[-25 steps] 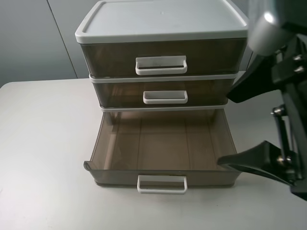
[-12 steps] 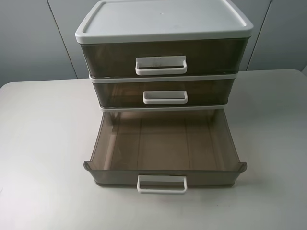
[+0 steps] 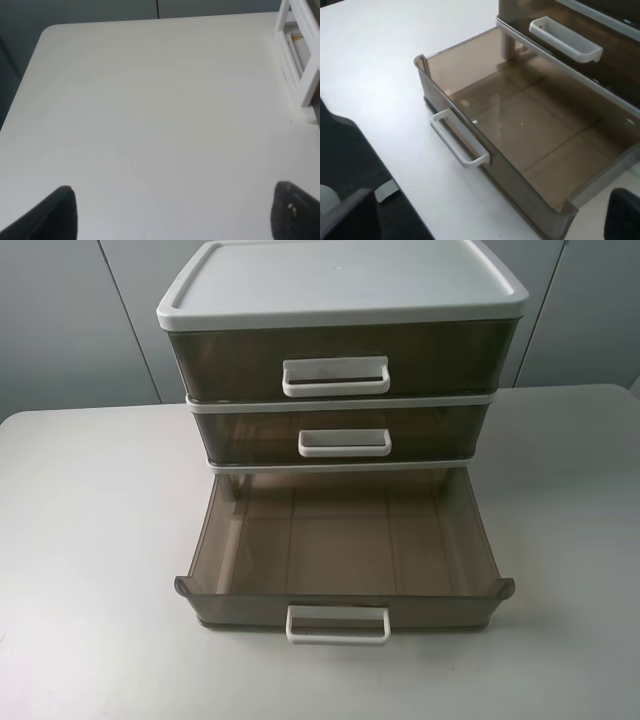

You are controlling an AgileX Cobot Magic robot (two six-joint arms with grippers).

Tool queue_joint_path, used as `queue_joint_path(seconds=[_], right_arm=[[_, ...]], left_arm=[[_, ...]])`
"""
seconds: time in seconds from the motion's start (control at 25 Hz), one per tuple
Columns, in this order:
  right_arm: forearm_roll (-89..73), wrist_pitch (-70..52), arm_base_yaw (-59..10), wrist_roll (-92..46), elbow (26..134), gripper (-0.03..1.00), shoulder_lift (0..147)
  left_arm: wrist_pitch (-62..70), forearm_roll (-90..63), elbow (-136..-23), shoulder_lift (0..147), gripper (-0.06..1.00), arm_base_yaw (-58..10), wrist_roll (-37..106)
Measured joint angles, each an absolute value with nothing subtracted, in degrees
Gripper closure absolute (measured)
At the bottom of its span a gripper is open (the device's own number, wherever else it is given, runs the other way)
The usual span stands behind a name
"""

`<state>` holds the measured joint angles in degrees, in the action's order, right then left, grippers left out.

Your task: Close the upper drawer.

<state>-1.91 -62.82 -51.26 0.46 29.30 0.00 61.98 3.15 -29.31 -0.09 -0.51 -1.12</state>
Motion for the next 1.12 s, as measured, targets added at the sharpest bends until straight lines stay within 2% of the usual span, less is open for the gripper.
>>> queue_joint_path(seconds=[0.16,0.28,0.52,0.76,0.88,1.12], right_arm=[[-1.0,-62.8,-47.3,1.2,29.3,0.29,-0.1],[-1.0,-62.8,-39.3,1.3,29.3,0.29,-0.1],[-1.0,-62.8,-19.0,1.0,29.3,0.29,-0.1],[-2.4,-62.8,-5.0,0.0,29.3,0.29,-0.1],[-2.4,-62.8,-1.9,-0.4,29.3,0.29,-0.1],[-2.4,-62.8,-1.5,-0.4,29.3,0.29,-0.1]], left_arm=[[62.0,3.2,-29.3,-0.1,0.20,-0.5,-1.1],[62.0,3.3,-29.3,-0.1,0.20,-0.5,-1.1],[62.0,3.3,-29.3,-0.1,0.20,-0.5,-1.1],[62.0,3.3,-29.3,-0.1,0.20,-0.5,-1.3],[62.0,3.3,-29.3,-0.1,0.20,-0.5,-1.4],[62.0,3.3,-29.3,-0.1,0.20,-0.5,-1.4]])
